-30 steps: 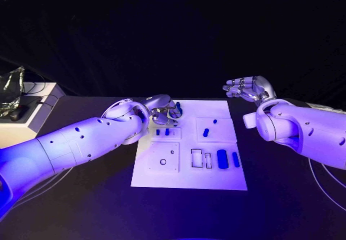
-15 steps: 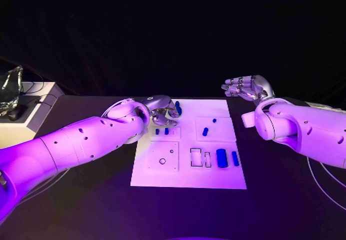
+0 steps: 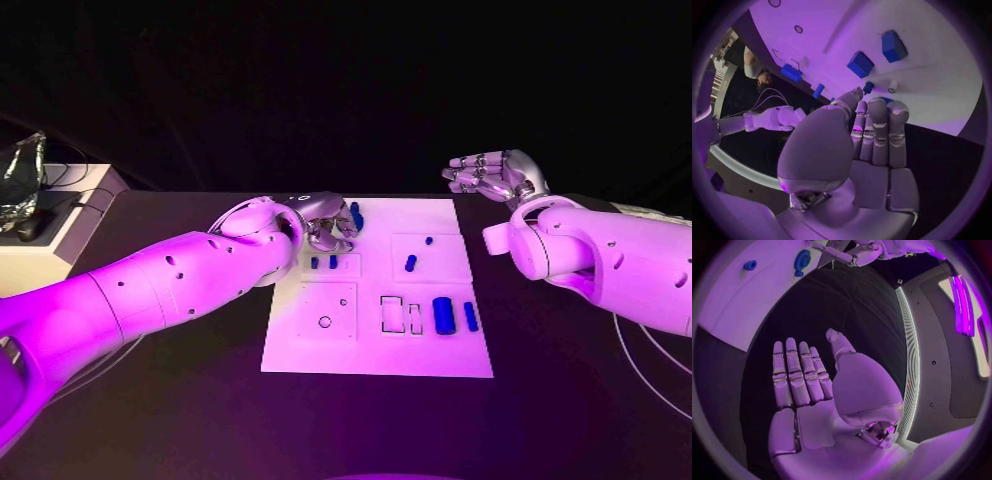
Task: Assemble the parts on the task board
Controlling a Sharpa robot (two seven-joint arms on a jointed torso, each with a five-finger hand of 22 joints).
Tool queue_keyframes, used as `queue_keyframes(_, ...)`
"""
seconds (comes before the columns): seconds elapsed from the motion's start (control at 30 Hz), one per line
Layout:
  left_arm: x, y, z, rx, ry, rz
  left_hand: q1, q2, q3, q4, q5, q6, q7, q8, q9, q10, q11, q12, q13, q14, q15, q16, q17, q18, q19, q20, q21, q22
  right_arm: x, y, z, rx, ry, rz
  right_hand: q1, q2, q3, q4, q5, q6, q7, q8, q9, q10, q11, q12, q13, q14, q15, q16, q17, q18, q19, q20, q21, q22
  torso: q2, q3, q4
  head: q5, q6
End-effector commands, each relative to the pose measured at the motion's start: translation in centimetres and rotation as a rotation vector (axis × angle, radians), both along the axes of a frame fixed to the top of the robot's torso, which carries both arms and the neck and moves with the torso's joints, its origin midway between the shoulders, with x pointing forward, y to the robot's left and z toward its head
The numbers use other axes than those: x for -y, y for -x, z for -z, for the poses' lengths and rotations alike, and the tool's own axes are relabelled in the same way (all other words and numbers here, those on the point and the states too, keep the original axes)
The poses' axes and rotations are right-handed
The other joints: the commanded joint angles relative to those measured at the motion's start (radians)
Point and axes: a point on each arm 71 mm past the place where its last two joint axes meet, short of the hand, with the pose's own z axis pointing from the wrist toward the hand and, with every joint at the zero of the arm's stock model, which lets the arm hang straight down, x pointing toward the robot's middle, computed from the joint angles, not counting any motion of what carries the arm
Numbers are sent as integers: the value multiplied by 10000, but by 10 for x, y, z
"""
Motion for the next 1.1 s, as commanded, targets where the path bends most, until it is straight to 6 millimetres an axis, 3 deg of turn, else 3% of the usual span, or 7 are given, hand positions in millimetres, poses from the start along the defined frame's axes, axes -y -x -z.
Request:
queue_keyframes(0.03,2,0,2,-173,-278,-83,-54,35,111,-16,14,5,81,-68,-15,100,-11,-23,-1,-8,34,-8,4,90,-13,63,17,110,-3,1,-1,89,9,-236,-98,-31,39,0,65,-39,-30,-34,3,-37,-36,-17,-13,-45,-13,-35,-17,20,92,11,-28,-4,10,-5,12,-17,-19)
queue_keyframes(0.43,6,-1,4,-300,-368,-130,-144,49,239,-157,4,-27,92,-68,-23,207,-26,2,3,-5,50,7,-9,108,-2,88,97,137,-3,2,-2,102,6,-256,-98,-31,39,0,65,-39,-30,-34,3,-37,-36,-17,-13,-45,-13,-35,-17,20,92,11,-28,-4,-5,-4,3,-18,-104)
queue_keyframes(0.73,6,-2,7,-575,-590,-230,-69,153,352,-312,11,68,211,-71,-29,452,-36,100,9,-13,64,32,-8,106,-6,86,142,161,-4,2,-2,109,23,-263,-98,-31,39,0,65,-39,-30,-34,3,-37,-36,-17,-13,-45,-13,-35,-17,20,92,11,-28,-4,-10,4,-5,-26,-112)
queue_keyframes(1.1,9,-3,9,-747,-754,-291,-163,241,352,-430,-15,88,176,-72,-31,505,-73,85,12,11,37,35,-25,86,19,62,223,190,-4,2,-2,108,23,-293,-102,-29,43,8,69,-29,-34,-36,3,-29,-41,-18,-13,-37,-17,-34,-16,17,92,8,-27,-4,-9,0,5,-44,-121)
